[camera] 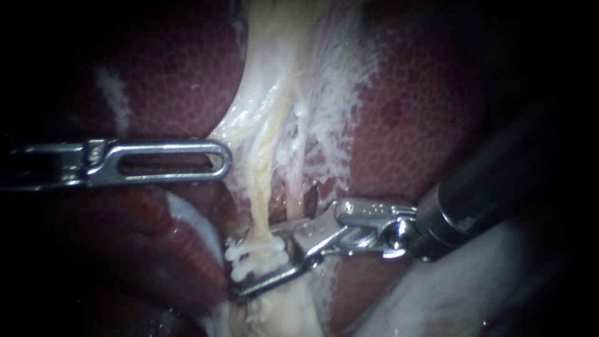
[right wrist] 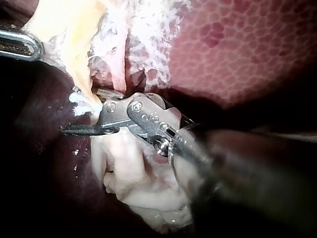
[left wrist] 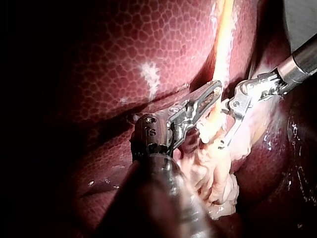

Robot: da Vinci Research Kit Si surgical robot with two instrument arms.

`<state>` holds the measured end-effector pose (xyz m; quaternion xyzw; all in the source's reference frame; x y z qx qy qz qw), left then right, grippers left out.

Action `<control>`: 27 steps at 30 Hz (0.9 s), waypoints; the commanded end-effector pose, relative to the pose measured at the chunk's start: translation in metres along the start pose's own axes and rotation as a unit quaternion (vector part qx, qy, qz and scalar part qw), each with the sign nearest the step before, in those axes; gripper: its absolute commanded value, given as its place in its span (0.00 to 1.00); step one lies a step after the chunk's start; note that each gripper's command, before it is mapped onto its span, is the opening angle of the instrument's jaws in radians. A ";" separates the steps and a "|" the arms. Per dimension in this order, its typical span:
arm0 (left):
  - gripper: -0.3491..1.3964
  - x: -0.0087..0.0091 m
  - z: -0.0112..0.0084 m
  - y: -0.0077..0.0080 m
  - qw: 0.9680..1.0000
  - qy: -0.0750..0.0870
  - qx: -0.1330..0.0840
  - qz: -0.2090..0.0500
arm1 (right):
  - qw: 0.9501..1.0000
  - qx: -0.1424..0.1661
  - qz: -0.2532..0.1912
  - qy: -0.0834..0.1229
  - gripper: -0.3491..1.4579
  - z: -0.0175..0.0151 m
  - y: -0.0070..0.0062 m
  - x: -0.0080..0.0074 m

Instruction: Going back second clip left tube

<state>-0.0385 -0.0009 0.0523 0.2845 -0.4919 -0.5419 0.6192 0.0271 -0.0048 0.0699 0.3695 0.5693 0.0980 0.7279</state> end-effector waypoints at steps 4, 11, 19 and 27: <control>0.00 0.0000 0.0000 0.0000 1.000 0.000 0.000 0.000 | 1.000 0.000 -0.023 -0.001 0.52 0.0001 0.0000 0.0000; 0.00 0.0000 0.0000 0.0000 1.000 0.000 0.000 0.000 | 0.998 0.000 -0.058 -0.003 0.52 0.0001 0.0000 0.0001; 0.00 0.0000 0.0001 0.0000 1.000 0.000 0.000 0.000 | 0.997 0.002 -0.076 -0.005 0.52 0.0005 -0.0003 0.0001; 0.00 0.0000 0.0001 0.0000 1.000 0.000 0.000 0.000 | 0.994 0.004 -0.109 -0.007 0.52 0.0008 -0.0002 0.0000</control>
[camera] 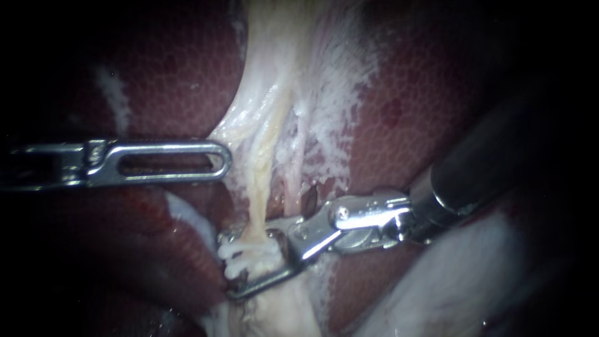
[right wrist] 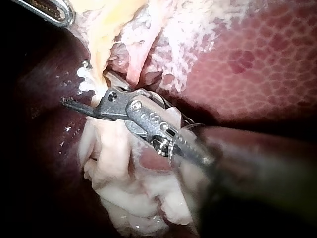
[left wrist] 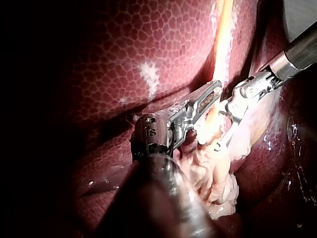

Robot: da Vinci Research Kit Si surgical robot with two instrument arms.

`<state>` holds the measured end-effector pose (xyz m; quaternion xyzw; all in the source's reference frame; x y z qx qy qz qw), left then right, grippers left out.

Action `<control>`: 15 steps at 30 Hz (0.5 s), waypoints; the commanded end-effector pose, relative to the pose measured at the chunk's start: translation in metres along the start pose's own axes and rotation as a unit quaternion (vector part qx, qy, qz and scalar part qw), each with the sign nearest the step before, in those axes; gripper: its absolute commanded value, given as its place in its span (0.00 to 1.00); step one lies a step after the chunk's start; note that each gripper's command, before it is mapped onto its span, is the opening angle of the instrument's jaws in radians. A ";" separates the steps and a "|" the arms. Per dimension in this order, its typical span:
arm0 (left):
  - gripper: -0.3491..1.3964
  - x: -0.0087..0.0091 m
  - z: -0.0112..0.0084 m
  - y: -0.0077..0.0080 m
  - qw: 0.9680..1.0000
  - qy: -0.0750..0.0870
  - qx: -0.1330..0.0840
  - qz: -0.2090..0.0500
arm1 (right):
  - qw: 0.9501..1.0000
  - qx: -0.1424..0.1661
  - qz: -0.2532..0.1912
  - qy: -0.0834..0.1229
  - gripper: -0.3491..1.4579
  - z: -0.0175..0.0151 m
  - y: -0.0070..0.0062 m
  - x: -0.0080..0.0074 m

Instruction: Going back second clip left tube

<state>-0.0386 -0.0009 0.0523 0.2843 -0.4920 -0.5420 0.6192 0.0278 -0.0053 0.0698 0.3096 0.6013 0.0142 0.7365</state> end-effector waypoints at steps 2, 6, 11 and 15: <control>0.00 0.0000 0.0000 0.0000 1.000 0.000 0.000 0.000 | 1.000 -0.001 -0.013 -0.001 0.52 0.0000 0.0001 -0.0001; 0.00 0.0000 0.0000 -0.0001 1.000 0.000 0.000 0.000 | 1.000 -0.001 -0.028 -0.001 0.52 0.0000 0.0003 -0.0002; 0.00 0.0000 -0.0001 -0.0003 1.000 0.000 0.000 0.000 | 0.999 -0.008 -0.033 -0.001 0.52 -0.0004 0.0006 -0.0003; 0.00 0.0001 -0.0001 -0.0003 1.000 0.000 0.000 0.000 | 0.999 -0.014 -0.031 -0.002 0.52 -0.0011 0.0009 -0.0003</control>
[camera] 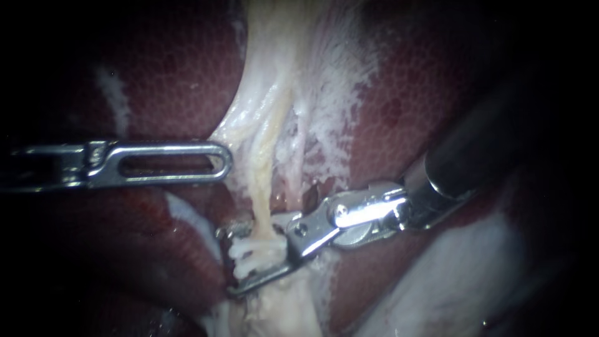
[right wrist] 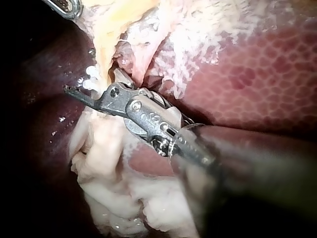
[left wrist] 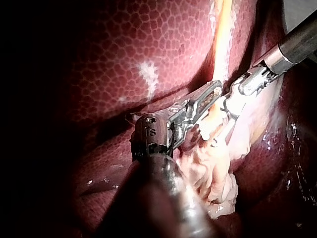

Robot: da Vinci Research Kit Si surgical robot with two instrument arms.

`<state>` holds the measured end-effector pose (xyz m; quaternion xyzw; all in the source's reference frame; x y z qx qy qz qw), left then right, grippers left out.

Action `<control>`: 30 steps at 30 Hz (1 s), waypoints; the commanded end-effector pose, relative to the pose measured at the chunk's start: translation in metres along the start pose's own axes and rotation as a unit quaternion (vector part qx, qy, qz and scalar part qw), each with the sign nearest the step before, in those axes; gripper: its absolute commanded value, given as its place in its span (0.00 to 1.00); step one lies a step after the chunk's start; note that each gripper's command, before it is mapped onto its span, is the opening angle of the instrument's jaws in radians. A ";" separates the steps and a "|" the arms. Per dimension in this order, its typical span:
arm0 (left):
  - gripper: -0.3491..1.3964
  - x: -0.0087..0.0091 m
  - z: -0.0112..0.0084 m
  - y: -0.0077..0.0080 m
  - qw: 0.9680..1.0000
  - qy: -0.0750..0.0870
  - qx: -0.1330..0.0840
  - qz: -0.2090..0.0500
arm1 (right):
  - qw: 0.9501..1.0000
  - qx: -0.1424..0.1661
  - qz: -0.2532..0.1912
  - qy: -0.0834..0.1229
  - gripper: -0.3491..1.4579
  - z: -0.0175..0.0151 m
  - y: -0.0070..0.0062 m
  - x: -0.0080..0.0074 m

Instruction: Going back second clip left tube

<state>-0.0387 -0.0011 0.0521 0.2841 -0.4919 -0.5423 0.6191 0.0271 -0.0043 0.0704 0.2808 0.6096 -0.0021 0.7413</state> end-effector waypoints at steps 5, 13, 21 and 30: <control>0.00 0.0000 -0.0001 0.0000 1.000 0.000 0.000 0.000 | 1.000 -0.001 0.001 0.000 0.52 -0.0005 0.0000 0.0000; 0.00 0.0000 -0.0002 0.0000 1.000 0.000 0.000 0.000 | 1.000 -0.007 0.003 0.000 0.52 -0.0023 -0.0004 0.0003; 0.00 -0.0001 -0.0002 0.0001 1.000 0.000 0.000 0.000 | 1.000 -0.018 0.012 0.001 0.52 -0.0064 -0.0005 0.0014; 0.00 -0.0001 -0.0002 0.0004 1.000 0.001 0.001 0.000 | 1.000 -0.017 0.012 0.002 0.52 -0.0108 -0.0019 0.0020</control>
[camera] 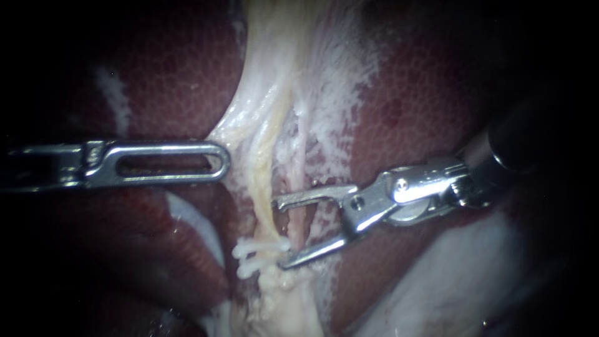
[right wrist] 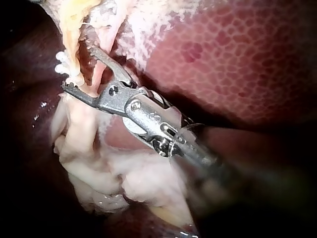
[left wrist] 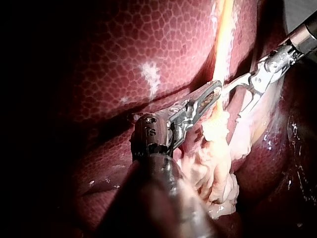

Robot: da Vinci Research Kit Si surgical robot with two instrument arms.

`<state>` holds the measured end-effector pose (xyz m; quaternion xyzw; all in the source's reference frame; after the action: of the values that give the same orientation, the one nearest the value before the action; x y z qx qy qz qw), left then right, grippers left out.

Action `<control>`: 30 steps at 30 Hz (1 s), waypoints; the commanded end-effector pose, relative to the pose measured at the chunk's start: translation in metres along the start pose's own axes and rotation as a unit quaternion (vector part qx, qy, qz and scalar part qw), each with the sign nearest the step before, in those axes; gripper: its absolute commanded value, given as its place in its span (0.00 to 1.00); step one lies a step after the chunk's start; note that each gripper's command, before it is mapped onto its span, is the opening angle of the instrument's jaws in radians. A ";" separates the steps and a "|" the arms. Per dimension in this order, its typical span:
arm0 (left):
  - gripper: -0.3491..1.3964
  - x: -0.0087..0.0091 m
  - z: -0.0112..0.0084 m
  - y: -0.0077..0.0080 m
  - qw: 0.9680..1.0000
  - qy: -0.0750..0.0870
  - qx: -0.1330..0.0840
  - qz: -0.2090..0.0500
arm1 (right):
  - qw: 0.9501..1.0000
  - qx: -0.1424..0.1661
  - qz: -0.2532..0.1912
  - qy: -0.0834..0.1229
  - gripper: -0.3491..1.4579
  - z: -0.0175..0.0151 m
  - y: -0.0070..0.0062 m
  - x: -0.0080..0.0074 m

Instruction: Going back second clip left tube

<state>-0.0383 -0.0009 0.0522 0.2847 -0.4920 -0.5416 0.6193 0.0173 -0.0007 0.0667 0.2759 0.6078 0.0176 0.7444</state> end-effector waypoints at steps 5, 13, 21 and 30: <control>0.00 0.0001 0.0001 0.0002 1.000 0.000 0.000 0.000 | 1.000 -0.014 0.003 -0.001 0.52 -0.0041 -0.0006 0.0012; 0.00 0.0001 0.0001 0.0004 1.000 0.000 0.000 0.000 | 0.999 -0.038 -0.010 -0.007 0.52 -0.0102 -0.0012 0.0045; 0.00 0.0001 0.0001 0.0005 1.000 0.000 0.000 0.000 | 0.999 -0.048 -0.017 -0.010 0.52 -0.0134 -0.0019 0.0070; 0.00 0.0000 0.0005 0.0005 1.000 0.000 0.000 0.000 | 0.999 -0.048 -0.018 -0.010 0.52 -0.0130 -0.0023 0.0068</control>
<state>-0.0386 -0.0007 0.0529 0.2847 -0.4924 -0.5411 0.6194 0.0065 0.0049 0.0582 0.2287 0.6036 0.0308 0.7631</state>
